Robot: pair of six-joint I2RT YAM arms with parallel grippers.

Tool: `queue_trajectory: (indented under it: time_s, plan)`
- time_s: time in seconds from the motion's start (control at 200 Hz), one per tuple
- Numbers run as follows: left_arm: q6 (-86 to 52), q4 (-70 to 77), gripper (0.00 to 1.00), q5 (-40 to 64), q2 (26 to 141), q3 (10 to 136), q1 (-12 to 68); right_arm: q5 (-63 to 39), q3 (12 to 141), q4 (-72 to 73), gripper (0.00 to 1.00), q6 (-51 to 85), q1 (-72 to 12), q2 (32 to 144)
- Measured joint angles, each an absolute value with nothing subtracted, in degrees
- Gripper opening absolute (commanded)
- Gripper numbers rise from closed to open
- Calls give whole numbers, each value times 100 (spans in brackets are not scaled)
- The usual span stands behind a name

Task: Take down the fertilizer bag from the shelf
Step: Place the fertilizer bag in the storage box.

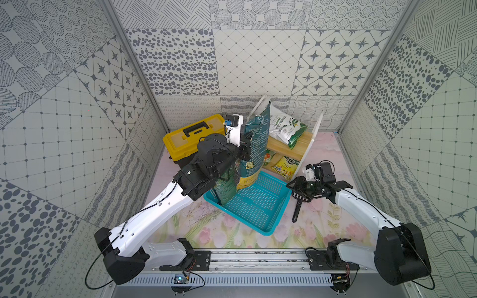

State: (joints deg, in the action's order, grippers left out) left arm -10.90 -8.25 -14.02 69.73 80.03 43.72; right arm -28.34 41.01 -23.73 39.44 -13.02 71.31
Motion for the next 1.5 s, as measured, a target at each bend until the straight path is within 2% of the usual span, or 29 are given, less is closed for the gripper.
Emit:
queue_trajectory:
  time_s: [0.205,0.3,0.35,0.47,0.63,0.89,1.131,1.341,1.501]
  plan:
    - [-1332,-840,0,-1372,6591,7452,4390,-2899,4104,-2191,24,3990,-1347,7161]
    - [-1431,-854,0,-1374,6495,7207,4399,-2910,4104,-2152,22,3935,-1343,7159]
    - [-1490,-854,0,-1374,6464,7074,4407,-2910,4101,-2137,24,3933,-1343,7159]
    - [-1658,-827,0,-1376,6440,6755,4412,-2912,4099,-2150,41,3975,-1356,7159]
    - [-1890,-790,0,-1396,6440,6285,4414,-2906,4042,-2217,44,3975,-1356,7122]
    - [-2078,23,0,-1584,6335,5601,4414,-2954,3885,-2276,27,3933,-1389,6991]
    - [-2073,1216,0,-1804,6171,4670,4414,-2976,3874,-2165,27,3975,-1479,7120]
    - [-2106,1763,0,-1999,5629,3898,4418,-2974,3876,-2062,16,4007,-1509,7199]
    - [-2255,1605,0,-2224,4759,3358,4418,-2941,3887,-2073,13,4010,-1514,7194]
